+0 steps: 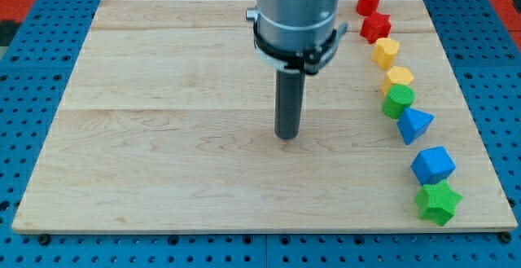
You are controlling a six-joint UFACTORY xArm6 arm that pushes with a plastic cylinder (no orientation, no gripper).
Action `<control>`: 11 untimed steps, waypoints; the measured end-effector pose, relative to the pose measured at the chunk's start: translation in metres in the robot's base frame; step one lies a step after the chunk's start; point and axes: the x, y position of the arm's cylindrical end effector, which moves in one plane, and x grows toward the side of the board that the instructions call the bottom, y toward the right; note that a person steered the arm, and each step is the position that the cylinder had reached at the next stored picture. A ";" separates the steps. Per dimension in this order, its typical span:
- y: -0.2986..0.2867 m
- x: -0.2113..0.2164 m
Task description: Move the arm to the top center of the board
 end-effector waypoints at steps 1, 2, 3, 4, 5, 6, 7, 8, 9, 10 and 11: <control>-0.005 0.020; -0.013 0.020; -0.022 0.022; -0.020 0.020; -0.004 -0.032; -0.005 -0.073; -0.014 -0.115; -0.014 -0.175; -0.014 -0.238; -0.003 -0.280; 0.040 -0.310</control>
